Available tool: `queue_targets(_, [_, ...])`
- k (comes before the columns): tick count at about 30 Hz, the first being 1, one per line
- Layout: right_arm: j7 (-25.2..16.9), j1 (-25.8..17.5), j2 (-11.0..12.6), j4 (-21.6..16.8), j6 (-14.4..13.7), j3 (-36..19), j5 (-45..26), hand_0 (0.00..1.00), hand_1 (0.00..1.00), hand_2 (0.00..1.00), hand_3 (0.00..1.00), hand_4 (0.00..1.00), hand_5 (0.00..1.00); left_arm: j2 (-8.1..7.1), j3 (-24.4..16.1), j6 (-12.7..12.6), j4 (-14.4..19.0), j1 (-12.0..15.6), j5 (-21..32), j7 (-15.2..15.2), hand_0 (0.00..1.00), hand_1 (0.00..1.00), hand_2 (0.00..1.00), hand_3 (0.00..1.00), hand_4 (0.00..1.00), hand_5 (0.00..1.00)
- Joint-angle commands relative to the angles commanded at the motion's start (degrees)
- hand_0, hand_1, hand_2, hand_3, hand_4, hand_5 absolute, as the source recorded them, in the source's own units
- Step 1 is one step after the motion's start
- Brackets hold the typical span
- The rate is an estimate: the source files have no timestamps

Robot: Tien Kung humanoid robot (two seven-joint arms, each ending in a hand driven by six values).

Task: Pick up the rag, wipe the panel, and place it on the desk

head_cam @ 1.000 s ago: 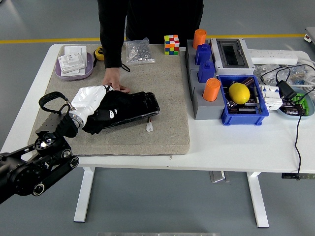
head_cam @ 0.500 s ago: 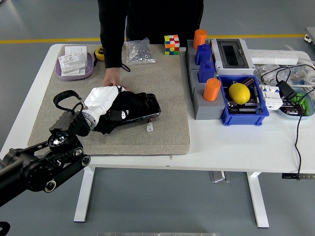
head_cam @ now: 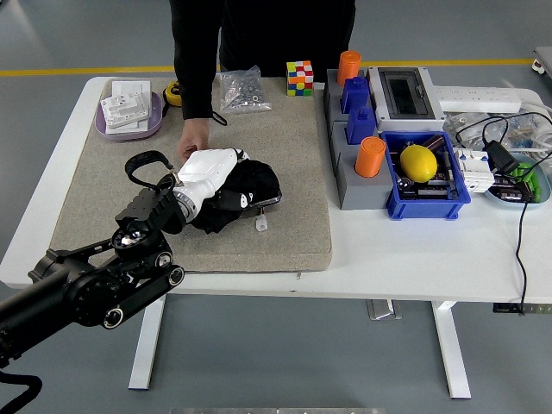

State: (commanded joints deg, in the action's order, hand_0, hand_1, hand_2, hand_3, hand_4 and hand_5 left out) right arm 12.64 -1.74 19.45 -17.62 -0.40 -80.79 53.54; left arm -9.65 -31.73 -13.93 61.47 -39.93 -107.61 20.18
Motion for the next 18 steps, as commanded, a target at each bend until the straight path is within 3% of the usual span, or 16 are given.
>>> queue_targets(6, [0.06, 0.08, 0.08, 0.00, 0.07, 0.04, 0.02, 0.689, 0.456, 0.639, 0.618, 0.998, 0.703, 1.28, 1.08, -0.04, -0.72, -1.00, 0.46, 0.05, 0.225, 0.118, 0.435, 0.294, 0.002, 0.002])
queue_targets(18, [0.02, 0.23, 0.14, 0.04, 0.03, 0.31, -0.14, 0.688, 0.456, 0.639, 0.618, 0.998, 0.704, 2.27, 1.72, -0.08, -1.05, -1.44, 0.70, 0.09, 0.224, 0.118, 0.435, 0.295, 0.002, 0.002])
